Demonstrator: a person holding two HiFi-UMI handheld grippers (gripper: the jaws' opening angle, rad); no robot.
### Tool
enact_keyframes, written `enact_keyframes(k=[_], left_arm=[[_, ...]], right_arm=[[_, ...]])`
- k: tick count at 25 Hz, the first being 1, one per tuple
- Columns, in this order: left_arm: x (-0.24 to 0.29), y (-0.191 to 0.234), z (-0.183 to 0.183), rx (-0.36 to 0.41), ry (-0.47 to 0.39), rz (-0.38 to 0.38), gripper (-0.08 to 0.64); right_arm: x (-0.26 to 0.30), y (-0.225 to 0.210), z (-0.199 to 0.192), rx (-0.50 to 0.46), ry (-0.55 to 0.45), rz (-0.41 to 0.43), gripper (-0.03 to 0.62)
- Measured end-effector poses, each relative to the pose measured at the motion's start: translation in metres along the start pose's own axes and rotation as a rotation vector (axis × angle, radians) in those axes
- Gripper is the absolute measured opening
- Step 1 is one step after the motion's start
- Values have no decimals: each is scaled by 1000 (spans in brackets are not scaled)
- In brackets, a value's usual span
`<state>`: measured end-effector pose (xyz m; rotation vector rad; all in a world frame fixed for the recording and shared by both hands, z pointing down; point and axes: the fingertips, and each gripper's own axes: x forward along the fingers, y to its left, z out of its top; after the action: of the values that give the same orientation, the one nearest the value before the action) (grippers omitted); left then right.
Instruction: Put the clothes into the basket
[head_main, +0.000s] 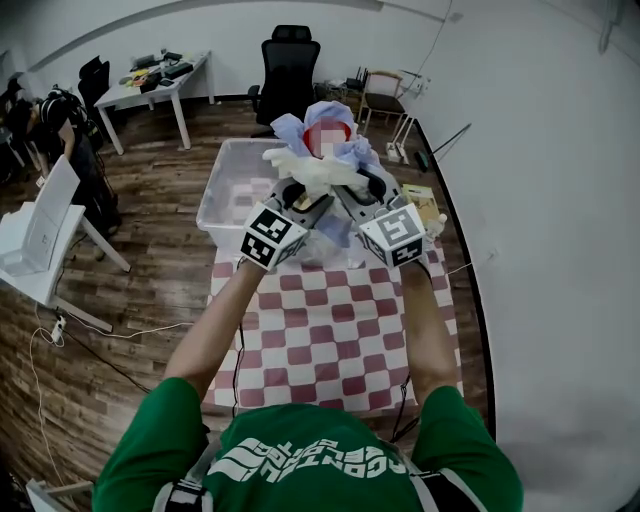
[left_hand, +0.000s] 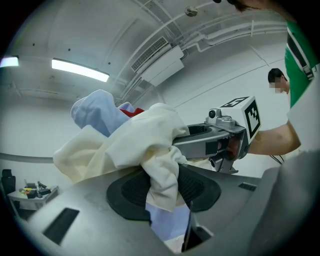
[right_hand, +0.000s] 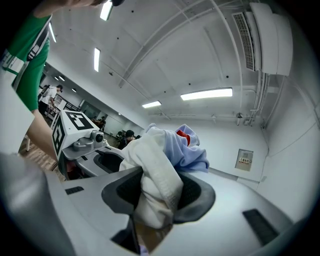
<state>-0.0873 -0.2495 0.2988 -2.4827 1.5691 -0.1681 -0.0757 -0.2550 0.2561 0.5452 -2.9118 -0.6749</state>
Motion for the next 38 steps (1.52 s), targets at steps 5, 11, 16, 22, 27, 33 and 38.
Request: enact_keyframes(k=[5, 11, 16, 22, 27, 33, 38], left_arm=[[9, 28, -8, -22, -4, 26, 152], [28, 60, -21, -7, 23, 23, 152], [46, 85, -50, -30, 80, 22, 152], [74, 103, -107, -73, 192, 6, 152], [93, 115, -160, -113, 294, -17, 152], [111, 115, -221, -162, 394, -51, 152], [128, 119, -260, -163, 469, -98, 152]], right_arm=[[29, -9, -6, -5, 0, 19, 153], [62, -28, -18, 11, 1, 21, 154], [94, -38, -48, 47, 33, 43, 155], [126, -46, -111, 133, 94, 80, 155], [152, -47, -168, 204, 168, 107, 155], [170, -40, -233, 270, 262, 140, 155], [184, -41, -277, 310, 322, 148, 155]])
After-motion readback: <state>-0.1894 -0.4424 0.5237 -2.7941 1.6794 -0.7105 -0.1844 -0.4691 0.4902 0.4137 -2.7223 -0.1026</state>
